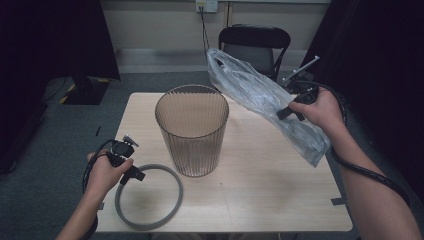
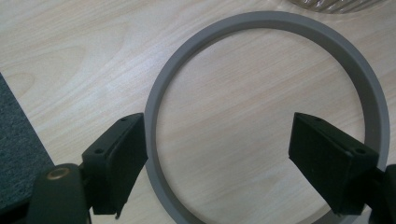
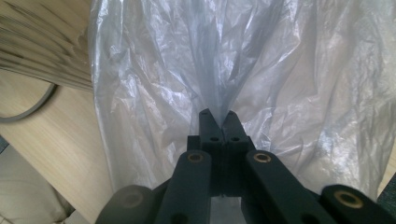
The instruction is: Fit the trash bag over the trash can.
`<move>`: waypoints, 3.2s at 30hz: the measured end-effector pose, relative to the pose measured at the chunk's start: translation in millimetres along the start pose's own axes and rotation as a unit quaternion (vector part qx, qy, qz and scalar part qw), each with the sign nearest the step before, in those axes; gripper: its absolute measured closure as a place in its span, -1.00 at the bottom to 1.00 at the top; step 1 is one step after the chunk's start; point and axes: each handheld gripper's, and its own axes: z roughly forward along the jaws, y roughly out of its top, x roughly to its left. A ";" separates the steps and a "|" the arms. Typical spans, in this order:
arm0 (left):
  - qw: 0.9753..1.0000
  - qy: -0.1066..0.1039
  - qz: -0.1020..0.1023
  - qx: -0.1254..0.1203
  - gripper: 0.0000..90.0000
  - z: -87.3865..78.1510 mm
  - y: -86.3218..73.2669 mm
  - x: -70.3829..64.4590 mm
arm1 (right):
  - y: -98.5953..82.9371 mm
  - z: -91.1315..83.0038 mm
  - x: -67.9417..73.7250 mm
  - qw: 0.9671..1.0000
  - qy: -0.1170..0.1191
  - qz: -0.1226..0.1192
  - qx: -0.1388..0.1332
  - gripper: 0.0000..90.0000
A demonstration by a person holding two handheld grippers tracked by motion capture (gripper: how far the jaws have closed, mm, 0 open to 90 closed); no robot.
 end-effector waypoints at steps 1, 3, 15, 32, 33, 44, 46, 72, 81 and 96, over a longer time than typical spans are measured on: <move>1.000 0.000 0.004 0.001 -0.58 0.3 0.2 0.2 | 1.9 -1.0 1.6 1.000 -0.001 -0.001 -0.001 1.00; 1.000 0.000 0.004 0.002 -0.58 0.6 0.2 -0.2 | 5.6 -1.7 4.3 1.000 0.001 -0.004 0.002 1.00; 1.000 0.003 0.005 0.002 -0.58 -3.1 0.9 2.2 | 28.2 -9.2 15.9 0.999 -0.015 -0.018 0.030 1.00; 1.000 -0.001 0.005 0.002 -0.58 0.4 -2.4 3.2 | 68.7 -29.5 59.9 0.999 0.002 -0.050 -0.014 1.00; 1.000 -0.002 0.004 0.002 -0.58 1.0 -2.9 3.1 | 70.0 -27.2 64.0 0.998 0.004 -0.054 -0.012 1.00; 1.000 -0.004 -0.001 0.002 -0.58 3.7 -4.8 3.0 | 78.0 -5.0 95.1 0.996 0.050 -0.079 -0.010 1.00; 1.000 -0.004 0.001 0.003 -0.58 3.6 -4.5 2.6 | 80.1 -2.8 100.5 0.995 0.058 -0.082 -0.009 1.00; 1.000 -0.013 -0.005 0.008 -0.57 12.9 -11.1 6.3 | 111.3 45.2 153.7 0.988 0.107 -0.113 -0.006 1.00; 1.000 -0.014 -0.007 0.010 -0.57 14.7 -13.1 8.9 | 123.6 51.8 177.2 0.983 0.122 -0.132 -0.022 1.00; 1.000 -0.020 -0.013 0.011 -0.57 23.0 -18.2 12.2 | 131.6 109.1 187.8 0.984 0.104 -0.141 0.037 1.00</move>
